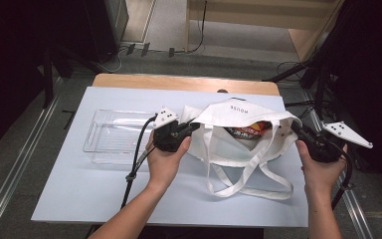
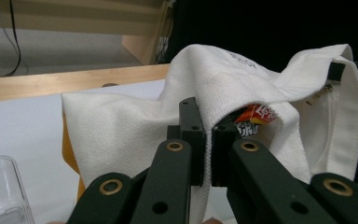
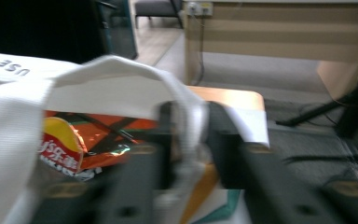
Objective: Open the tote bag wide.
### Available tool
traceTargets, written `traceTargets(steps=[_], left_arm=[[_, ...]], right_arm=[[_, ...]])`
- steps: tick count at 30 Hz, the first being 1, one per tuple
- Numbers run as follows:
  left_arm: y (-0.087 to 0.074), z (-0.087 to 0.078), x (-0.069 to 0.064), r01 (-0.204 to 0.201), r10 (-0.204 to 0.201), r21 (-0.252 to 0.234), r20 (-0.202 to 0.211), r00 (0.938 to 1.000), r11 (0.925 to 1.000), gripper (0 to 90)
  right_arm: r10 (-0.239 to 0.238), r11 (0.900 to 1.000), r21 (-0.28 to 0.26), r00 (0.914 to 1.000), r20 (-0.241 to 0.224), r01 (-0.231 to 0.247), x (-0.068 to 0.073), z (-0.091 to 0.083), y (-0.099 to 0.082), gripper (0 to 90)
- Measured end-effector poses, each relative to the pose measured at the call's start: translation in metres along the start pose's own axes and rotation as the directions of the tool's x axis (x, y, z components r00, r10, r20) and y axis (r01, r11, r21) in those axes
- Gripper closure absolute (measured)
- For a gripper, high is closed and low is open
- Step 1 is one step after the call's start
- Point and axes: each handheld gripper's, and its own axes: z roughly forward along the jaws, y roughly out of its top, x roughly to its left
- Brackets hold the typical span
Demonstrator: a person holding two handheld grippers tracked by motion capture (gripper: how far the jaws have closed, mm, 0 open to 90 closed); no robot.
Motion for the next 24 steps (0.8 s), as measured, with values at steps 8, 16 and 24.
traceTargets(steps=[8, 16, 24], left_arm=[[0.003, -0.002, -0.006, -0.032, 0.032, -0.010, 0.009, 0.9995, 0.9995, 89.4], [-0.007, 0.010, 0.004, -0.048, 0.056, 0.037, -0.227, 0.9723, 0.9981, 53.7], [-0.020, 0.019, 0.020, 0.037, -0.016, 0.131, -0.154, 0.9879, 0.9907, 42.4]], right_arm=[[-0.006, 0.9991, -0.042, 0.9994, 0.035, 0.008, 0.008, 0.001, 0.010, 86.4], [0.022, 0.9983, 0.054, 0.9993, 0.031, -0.023, 0.002, 0.030, 0.001, 64.3], [0.107, 0.9920, 0.065, 0.9940, 0.021, -0.108, -0.006, 0.038, -0.029, 48.2]])
